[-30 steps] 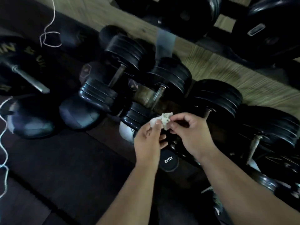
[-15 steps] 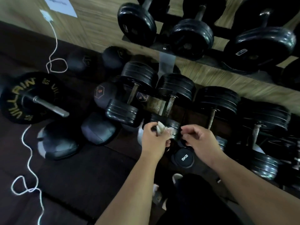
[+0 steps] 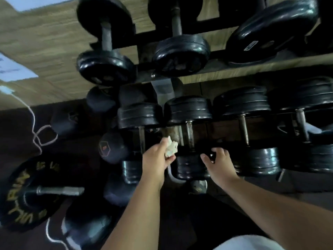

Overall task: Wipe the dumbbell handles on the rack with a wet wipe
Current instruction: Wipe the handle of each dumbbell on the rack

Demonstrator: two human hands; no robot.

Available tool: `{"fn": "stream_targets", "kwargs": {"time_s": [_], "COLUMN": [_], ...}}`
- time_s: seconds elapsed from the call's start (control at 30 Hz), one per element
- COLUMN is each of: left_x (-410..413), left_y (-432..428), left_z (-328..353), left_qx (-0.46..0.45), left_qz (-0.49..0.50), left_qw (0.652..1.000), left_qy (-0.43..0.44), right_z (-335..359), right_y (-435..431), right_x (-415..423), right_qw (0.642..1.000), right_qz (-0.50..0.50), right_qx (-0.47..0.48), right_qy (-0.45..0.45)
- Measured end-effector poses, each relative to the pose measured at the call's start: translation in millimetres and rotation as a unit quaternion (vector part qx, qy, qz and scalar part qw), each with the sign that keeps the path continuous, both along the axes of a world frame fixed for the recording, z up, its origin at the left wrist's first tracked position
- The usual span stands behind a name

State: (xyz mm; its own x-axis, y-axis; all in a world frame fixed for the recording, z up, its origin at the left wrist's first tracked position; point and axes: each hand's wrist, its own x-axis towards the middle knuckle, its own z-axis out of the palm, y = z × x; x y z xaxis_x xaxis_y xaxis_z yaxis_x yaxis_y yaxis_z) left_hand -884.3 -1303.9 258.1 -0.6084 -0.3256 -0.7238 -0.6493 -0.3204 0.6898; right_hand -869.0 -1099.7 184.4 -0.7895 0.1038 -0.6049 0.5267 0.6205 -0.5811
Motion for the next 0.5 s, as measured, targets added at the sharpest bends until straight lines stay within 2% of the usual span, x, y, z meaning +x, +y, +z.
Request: {"fn": "stream_targets", "kwargs": {"time_s": [0.07, 0.13, 0.2, 0.33, 0.4, 0.5], "left_x": [-10, -32, -41, -53, -58, -70], "left_y": [-8, -15, -24, -20, -15, -11], "left_z": [0, -13, -20, -41, -49, -73], "left_qx": [0.014, -0.020, -0.052, -0.122, -0.189, -0.311], "left_qz": [-0.010, -0.087, -0.112, -0.236, -0.308, -0.412], "left_qw": [1.000, 0.996, 0.992, 0.963, 0.930, 0.842], "left_qy": [-0.006, -0.003, 0.005, 0.030, 0.064, 0.156], "right_z": [-8, -21, -25, -40, -42, -47], "right_y": [-13, -29, -47, -80, -94, -103], "right_x": [-3, -11, -11, 9, 13, 9], "right_qw": [0.999, 0.994, 0.990, 0.962, 0.950, 0.934], "right_qz": [-0.019, -0.084, -0.112, -0.238, -0.268, -0.302], "right_qx": [0.037, 0.048, 0.068, 0.130, 0.150, 0.182], "right_qy": [0.034, 0.048, 0.054, 0.047, 0.050, 0.054]}}
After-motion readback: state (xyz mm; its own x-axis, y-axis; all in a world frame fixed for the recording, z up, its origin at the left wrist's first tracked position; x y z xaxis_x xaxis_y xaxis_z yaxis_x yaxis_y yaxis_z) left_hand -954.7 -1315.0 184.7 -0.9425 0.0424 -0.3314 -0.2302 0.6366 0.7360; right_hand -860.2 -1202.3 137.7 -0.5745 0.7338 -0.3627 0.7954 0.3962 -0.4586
